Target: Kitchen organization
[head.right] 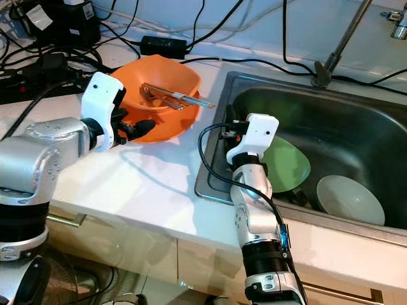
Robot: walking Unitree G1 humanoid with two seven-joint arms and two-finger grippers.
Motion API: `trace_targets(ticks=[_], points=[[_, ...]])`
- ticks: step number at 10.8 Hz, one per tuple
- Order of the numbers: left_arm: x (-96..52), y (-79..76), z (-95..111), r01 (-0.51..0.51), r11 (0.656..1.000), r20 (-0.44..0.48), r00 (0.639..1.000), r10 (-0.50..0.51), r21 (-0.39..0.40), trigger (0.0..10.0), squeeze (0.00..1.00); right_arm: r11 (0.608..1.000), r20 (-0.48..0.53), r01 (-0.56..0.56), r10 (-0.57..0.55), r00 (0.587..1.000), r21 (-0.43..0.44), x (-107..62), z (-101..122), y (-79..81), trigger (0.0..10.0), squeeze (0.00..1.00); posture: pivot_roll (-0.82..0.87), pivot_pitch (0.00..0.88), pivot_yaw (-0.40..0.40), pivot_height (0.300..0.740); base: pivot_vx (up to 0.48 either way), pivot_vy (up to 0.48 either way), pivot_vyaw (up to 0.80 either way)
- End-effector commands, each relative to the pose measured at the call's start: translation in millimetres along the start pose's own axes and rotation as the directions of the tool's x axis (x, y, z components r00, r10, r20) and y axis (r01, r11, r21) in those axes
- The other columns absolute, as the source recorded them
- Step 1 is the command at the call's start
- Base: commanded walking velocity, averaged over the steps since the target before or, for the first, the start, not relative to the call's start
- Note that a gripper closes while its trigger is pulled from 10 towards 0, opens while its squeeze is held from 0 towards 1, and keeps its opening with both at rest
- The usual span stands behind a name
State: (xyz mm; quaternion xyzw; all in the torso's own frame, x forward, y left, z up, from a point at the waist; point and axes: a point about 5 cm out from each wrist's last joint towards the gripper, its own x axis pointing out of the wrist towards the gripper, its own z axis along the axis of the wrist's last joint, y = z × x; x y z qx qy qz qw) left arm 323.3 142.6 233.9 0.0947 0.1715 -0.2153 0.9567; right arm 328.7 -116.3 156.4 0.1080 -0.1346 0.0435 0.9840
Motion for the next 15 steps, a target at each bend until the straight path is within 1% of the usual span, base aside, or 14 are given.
trace_targets(ticks=[1,3,4,6,7,8,9,11,12,13,15], points=[[-0.9,1.7,-4.1,-0.01,1.0,-0.013,1.0,0.01,0.006,10.0,0.0,1.0,-0.043,0.016,-0.016,0.999,0.009,-5.4,-11.3,-5.1,10.0,0.0,0.13,0.086,-0.056,0.74,0.0,0.0,0.0],[11.5,4.2,-13.7,-0.023,1.0,-0.009,1.0,0.023,-0.007,10.0,0.0,1.0,-0.043,0.011,-0.01,0.999,0.012,-6.2,-12.6,-2.1,10.0,0.0,0.13,0.072,-0.046,0.74,0.0,0.0,0.0],[23.0,2.5,-18.0,-0.022,0.999,0.032,0.999,0.023,-0.039,10.0,0.0,1.0,-0.045,0.009,-0.008,0.999,0.012,-8.1,-14.0,-1.6,10.0,0.0,0.13,0.048,-0.046,0.74,0.0,0.0,0.0],[30.7,0.4,-26.7,-0.039,0.997,0.059,0.997,0.043,-0.067,10.0,0.0,1.0,-0.034,-0.003,0.003,0.999,0.012,-5.9,-11.6,2.1,10.0,0.0,0.11,0.01,-0.038,0.74,0.0,0.0,0.0],[35.0,-3.8,-26.4,-0.033,0.998,0.067,0.997,0.037,-0.058,10.0,0.0,1.0,-0.018,-0.01,0.01,1.0,0.016,-2.7,-7.3,4.3,10.0,0.0,0.11,0.02,-0.031,0.74,0.0,0.0,0.0],[35.0,-4.7,-25.3,-0.036,0.998,0.076,0.996,0.04,-0.047,10.0,0.0,1.0,-0.016,-0.009,0.009,1.0,0.017,-2.7,-7.0,4.6,10.0,0.0,0.11,0.025,-0.03,0.74,0.0,0.0,0.0],[35.3,-4.5,-26.7,-0.051,0.997,0.082,0.995,0.055,-0.051,10.0,0.0,1.0,-0.025,-0.001,0.001,1.0,0.017,-6.5,-10.0,2.5,10.0,0.0,0.11,0.025,-0.032,0.74,0.0,0.0,0.0],[34.8,-0.8,-29.1,-0.065,0.998,0.067,0.996,0.066,-0.021,10.0,0.0,1.0,-0.034,0.0,0.0,0.999,0.015,-9.8,-12.0,2.7,10.0,0.0,0.11,0.04,-0.028,0.74,0.0,0.0,0.0],[35.5,2.2,-28.8,-0.056,0.998,0.031,0.998,0.056,0.006,10.0,0.0,1.0,-0.036,0.0,0.001,0.999,0.017,-9.3,-11.9,3.7,10.0,0.0,0.11,0.049,-0.028,0.74,0.0,0.0,0.0],[36.9,4.9,-27.2,-0.044,0.999,0.021,0.999,0.043,0.027,10.0,0.0,1.0,-0.037,0.001,-0.001,0.999,0.018,-9.6,-12.1,3.8,10.0,0.0,0.11,0.055,-0.027,0.74,0.0,0.0,0.0],[44.0,14.6,-19.9,-0.033,0.998,0.007,0.999,0.032,0.062,10.0,0.0,1.0,-0.035,0.013,-0.012,0.999,0.018,-10.4,-11.3,1.9,10.0,0.0,0.11,0.065,-0.015,0.74,0.0,0.0,0.0]])
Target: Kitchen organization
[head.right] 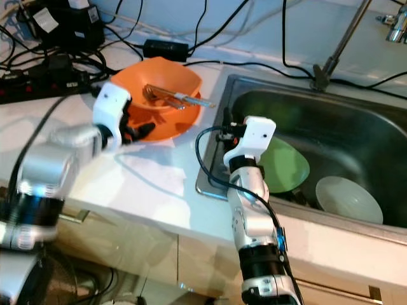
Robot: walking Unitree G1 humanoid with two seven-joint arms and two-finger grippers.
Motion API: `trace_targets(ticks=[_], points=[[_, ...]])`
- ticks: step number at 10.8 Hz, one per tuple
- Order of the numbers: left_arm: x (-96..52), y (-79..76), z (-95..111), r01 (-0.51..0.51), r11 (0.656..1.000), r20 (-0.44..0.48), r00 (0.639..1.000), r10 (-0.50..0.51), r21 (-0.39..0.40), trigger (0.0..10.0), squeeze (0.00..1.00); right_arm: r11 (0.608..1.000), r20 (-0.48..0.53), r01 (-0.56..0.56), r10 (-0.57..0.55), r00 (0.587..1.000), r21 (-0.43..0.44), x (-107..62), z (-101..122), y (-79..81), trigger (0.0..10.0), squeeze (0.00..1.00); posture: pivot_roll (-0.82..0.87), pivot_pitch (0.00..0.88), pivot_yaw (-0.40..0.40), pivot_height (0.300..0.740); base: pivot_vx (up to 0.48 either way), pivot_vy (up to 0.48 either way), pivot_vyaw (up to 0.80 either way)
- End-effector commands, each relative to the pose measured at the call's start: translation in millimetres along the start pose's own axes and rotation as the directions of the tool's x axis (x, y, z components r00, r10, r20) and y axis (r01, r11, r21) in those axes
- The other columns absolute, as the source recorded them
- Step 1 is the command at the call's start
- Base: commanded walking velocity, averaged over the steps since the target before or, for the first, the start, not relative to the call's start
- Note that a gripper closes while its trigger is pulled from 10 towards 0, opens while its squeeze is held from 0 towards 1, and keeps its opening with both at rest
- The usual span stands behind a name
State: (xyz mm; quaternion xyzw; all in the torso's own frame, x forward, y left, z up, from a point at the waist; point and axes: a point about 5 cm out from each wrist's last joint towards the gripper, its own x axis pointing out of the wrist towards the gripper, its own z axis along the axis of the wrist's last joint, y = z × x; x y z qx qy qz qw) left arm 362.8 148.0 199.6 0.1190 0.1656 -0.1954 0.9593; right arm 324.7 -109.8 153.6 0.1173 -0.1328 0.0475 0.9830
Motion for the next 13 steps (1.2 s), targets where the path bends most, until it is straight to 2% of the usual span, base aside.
trace_targets(ticks=[1,3,4,5,7,9,13], points=[[4.6,-0.8,4.7,0.02,1.0,-0.002,1.0,-0.02,0.024,10.0,0.0,1.0,-0.029,0.027,-0.028,0.999,-0.002,-5.9,-7.6,-5.8,10.0,0.0,0.11,0.071,-0.009,0.74,0.0,0.0,0.0],[8.9,-2.7,3.9,0.054,0.998,-0.029,0.998,-0.054,0.021,10.0,0.0,0.999,-0.027,0.035,-0.035,0.999,-0.004,-6.6,-7.0,-7.9,10.0,0.0,0.1,0.077,-0.005,0.74,0.0,0.0,0.0],[10.5,-4.6,-5.0,0.102,0.995,-0.094,0.99,-0.102,-0.008,10.0,0.0,0.999,-0.028,0.04,-0.04,0.999,-0.005,-7.3,-7.1,-8.4,10.0,0.0,0.1,0.083,-0.001,0.74,0.0,0.0,0.0],[8.8,-6.6,-9.5,0.127,0.992,-0.118,0.985,-0.129,-0.027,10.0,0.0,0.999,-0.029,0.04,-0.04,0.999,-0.005,-7.7,-7.3,-8.1,10.0,0.0,0.11,0.085,0.001,0.74,0.0,0.0,0.0],[0.8,-13.9,-19.8,0.191,0.98,-0.168,0.966,-0.197,-0.05,10.0,0.0,0.999,-0.032,0.04,-0.04,0.999,-0.002,-9.4,-8.1,-6.7,10.0,0.0,0.11,0.086,-0.001,0.74,0.0,0.0,0.0],[-10.9,-23.9,-20.7,0.251,0.967,-0.181,0.95,-0.255,-0.049,10.0,0.0,0.999,-0.038,0.035,-0.035,0.999,0.0,-10.8,-9.7,-5.4,10.0,0.0,0.12,0.085,-0.005,0.74,0.0,0.0,0.0],[-37.6,-30.6,-21.4,0.279,0.958,-0.203,0.937,-0.286,-0.062,10.0,0.0,1.0,-0.046,0.024,-0.024,0.999,0.003,-10.7,-10.9,-3.6,10.0,0.0,0.13,0.083,-0.016,0.74,0.0,0.0,0.0]])
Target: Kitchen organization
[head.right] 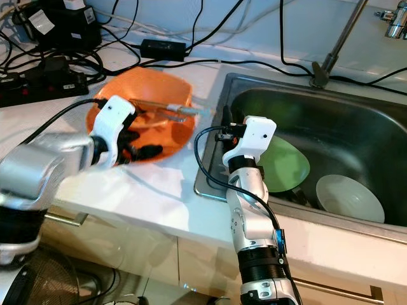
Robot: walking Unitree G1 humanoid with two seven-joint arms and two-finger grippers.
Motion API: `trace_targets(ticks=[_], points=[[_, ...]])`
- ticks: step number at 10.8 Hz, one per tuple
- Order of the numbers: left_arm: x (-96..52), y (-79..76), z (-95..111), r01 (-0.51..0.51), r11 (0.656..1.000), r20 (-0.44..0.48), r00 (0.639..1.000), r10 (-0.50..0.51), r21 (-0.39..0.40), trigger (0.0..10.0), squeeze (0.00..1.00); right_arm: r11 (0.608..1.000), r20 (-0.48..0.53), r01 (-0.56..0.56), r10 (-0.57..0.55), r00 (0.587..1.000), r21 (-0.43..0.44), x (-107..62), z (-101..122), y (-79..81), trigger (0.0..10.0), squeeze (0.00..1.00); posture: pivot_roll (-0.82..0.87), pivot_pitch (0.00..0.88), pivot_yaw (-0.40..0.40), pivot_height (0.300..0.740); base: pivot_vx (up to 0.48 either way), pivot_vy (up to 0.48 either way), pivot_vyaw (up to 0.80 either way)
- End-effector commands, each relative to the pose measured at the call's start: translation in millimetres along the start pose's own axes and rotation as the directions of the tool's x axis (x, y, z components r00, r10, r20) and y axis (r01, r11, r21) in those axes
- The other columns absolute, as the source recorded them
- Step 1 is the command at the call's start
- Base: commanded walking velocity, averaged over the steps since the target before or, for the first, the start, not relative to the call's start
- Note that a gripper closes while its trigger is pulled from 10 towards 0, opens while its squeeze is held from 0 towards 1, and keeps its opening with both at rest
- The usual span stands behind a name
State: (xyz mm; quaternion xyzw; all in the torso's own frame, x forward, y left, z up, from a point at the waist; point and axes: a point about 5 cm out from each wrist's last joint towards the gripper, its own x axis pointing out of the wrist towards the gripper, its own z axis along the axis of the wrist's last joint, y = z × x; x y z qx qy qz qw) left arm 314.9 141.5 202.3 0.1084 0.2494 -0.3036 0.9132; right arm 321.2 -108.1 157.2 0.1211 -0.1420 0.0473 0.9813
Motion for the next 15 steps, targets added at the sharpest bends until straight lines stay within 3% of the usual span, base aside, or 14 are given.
trace_targets(ticks=[1,7,8,9,12,15], points=[[-0.7,-6.6,-13.9,0.036,0.999,-0.068,0.997,-0.038,-0.027,10.0,0.0,1.0,-0.064,0.024,-0.025,0.998,-0.005,-7.8,-14.0,-7.0,10.0,0.0,0.14,0.088,-0.018,0.74,0.0,0.0,0.0],[-22.6,-18.0,-8.1,-0.036,0.999,-0.039,0.999,0.036,-0.019,10.0,0.0,1.0,-0.07,0.013,-0.013,0.997,-0.008,-3.6,-14.1,-9.0,10.0,0.0,0.16,0.099,-0.049,0.74,0.0,0.0,0.0],[-22.8,-16.5,-5.3,-0.087,0.996,0.004,0.996,0.087,0.021,10.0,0.0,1.0,-0.07,0.01,-0.011,0.997,-0.007,-2.3,-14.2,-9.0,10.0,0.0,0.16,0.097,-0.052,0.74,0.0,0.0,0.0],[-23.9,-12.2,2.0,-0.155,0.987,0.093,0.984,0.152,0.027,10.0,0.0,1.0,-0.069,0.009,-0.009,0.998,-0.008,-1.1,-13.9,-9.1,10.0,0.0,0.16,0.096,-0.055,0.74,0.0,0.0,0.0],[-36.2,-8.9,-3.8,-0.189,0.982,0.089,0.978,0.19,-0.015,10.0,0.0,1.0,-0.071,0.001,-0.002,0.997,-0.012,0.5,-13.5,-11.1,10.0,0.0,0.16,0.102,-0.078,0.74,0.0,0.0,0.0],[-61.6,15.1,-8.3,-0.32,0.947,0.081,0.944,0.321,-0.028,10.0,0.0,0.999,-0.081,-0.034,0.033,0.996,-0.008,4.6,-15.0,-6.4,10.0,0.0,0.18,0.108,-0.113,0.74,0.0,0.0,0.0]])
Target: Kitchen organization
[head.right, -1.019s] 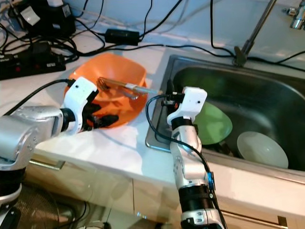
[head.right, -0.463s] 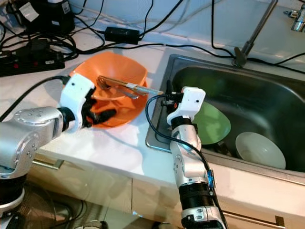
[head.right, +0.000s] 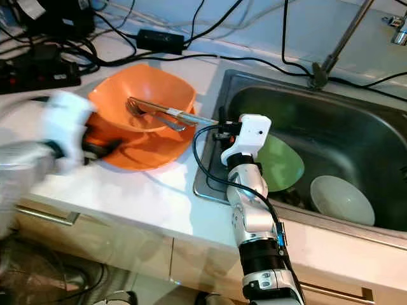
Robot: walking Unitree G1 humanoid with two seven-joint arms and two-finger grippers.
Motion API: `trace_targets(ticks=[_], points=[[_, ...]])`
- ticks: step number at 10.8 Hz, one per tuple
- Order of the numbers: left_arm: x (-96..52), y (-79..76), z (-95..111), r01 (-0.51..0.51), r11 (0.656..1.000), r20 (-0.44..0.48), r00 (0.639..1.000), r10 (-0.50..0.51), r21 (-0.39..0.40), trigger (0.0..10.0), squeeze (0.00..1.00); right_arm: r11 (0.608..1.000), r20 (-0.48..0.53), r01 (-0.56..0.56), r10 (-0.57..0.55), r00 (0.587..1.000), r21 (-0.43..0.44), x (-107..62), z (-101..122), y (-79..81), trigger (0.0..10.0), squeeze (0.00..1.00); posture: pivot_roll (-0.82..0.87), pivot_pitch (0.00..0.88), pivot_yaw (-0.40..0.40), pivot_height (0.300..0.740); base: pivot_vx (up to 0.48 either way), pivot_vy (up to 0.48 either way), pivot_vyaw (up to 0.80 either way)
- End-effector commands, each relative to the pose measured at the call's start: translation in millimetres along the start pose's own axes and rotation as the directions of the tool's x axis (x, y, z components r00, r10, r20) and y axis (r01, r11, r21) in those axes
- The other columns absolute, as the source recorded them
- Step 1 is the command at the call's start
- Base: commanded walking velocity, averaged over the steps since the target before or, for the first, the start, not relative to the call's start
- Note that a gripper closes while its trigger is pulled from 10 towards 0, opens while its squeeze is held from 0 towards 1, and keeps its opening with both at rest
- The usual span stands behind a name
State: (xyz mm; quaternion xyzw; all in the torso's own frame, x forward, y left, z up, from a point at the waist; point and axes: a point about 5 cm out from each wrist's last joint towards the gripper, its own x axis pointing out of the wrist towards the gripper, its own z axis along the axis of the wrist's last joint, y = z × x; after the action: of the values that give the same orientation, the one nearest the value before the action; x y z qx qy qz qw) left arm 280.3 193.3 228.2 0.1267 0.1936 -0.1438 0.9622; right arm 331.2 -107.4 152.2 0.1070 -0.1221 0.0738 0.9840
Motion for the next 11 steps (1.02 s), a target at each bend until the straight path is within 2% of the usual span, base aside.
trace_targets(ticks=[1,2,3,4,5,6,7,8,9,10,11], points=[[-4.9,5.4,1.5,-0.039,0.999,0.019,0.999,0.039,0.001,10.0,0.0,1.0,-0.036,0.011,-0.01,0.999,0.011,-2.8,-8.2,-4.0,10.0,0.0,0.19,0.109,-0.118,0.74,0.0,0.0,0.0],[-11.5,23.2,0.3,-0.128,0.992,0.04,0.991,0.128,-0.01,10.0,0.0,1.0,-0.04,0.005,-0.004,0.999,0.011,-2.1,-9.1,-3.8,10.0,0.0,0.19,0.107,-0.124,0.74,0.0,0.0,0.0],[-12.9,26.7,-1.4,-0.146,0.989,0.036,0.989,0.146,-0.011,10.0,0.0,1.0,-0.04,0.004,-0.003,0.999,0.011,-1.9,-9.2,-3.7,10.0,0.0,0.19,0.107,-0.126,0.74,0.0,0.0,0.0],[-17.4,36.9,-4.6,-0.203,0.979,0.032,0.979,0.203,-0.009,10.0,0.0,1.0,-0.04,0.001,-0.001,0.999,0.011,-1.5,-9.2,-3.8,10.0,0.0,0.18,0.103,-0.125,0.74,0.0,0.0,0.0],[-25.0,60.3,1.0,-0.402,0.915,0.1,0.913,0.397,0.035,10.0,0.0,1.0,-0.037,0.005,-0.004,0.999,0.007,-1.2,-8.7,-6.2,10.0,0.0,0.18,0.101,-0.122,0.74,0.0,0.0,0.0],[-29.4,66.8,7.1,-0.514,0.854,0.175,0.851,0.495,0.081,10.0,0.0,1.0,-0.035,0.008,-0.008,0.999,0.005,-1.4,-8.4,-7.0,10.0,0.0,0.18,0.097,-0.119,0.74,0.0,0.0,0.0],[-29.6,68.4,14.6,-0.595,0.802,0.293,0.778,0.556,0.059,10.0,0.0,1.0,-0.031,0.012,-0.012,0.999,0.003,-0.9,-7.7,-7.8,10.0,0.0,0.17,0.089,-0.115,0.74,0.0,0.0,0.0],[-24.6,60.1,27.4,-0.605,0.796,0.379,0.74,0.556,0.013,10.0,0.0,1.0,-0.021,0.022,-0.022,1.0,-0.004,-0.7,-5.7,-9.5,10.0,0.0,0.16,0.077,-0.108,0.74,0.0,0.0,0.0],[-19.4,50.1,37.3,-0.597,0.802,0.465,0.715,0.522,0.018,10.0,0.0,0.999,-0.016,0.035,-0.035,0.999,-0.012,-0.9,-4.2,-12.9,10.0,0.0,0.15,0.073,-0.108,0.74,0.0,0.0,0.0],[-10.0,34.0,45.1,-0.54,0.842,0.533,0.714,0.454,0.007,10.0,0.0,0.999,-0.014,0.051,-0.051,0.999,-0.019,-1.5,-3.4,-17.1,10.0,0.0,0.15,0.065,-0.107,0.74,0.0,0.0,0.0],[2.9,4.2,56.4,-0.43,0.9,0.609,0.732,0.305,0.065,10.0,0.0,0.998,-0.004,0.062,-0.062,0.998,-0.029,-1.0,-0.4,-21.2,10.0,0.0,0.14,0.057,-0.108,0.74,0.0,0.0,0.0]])
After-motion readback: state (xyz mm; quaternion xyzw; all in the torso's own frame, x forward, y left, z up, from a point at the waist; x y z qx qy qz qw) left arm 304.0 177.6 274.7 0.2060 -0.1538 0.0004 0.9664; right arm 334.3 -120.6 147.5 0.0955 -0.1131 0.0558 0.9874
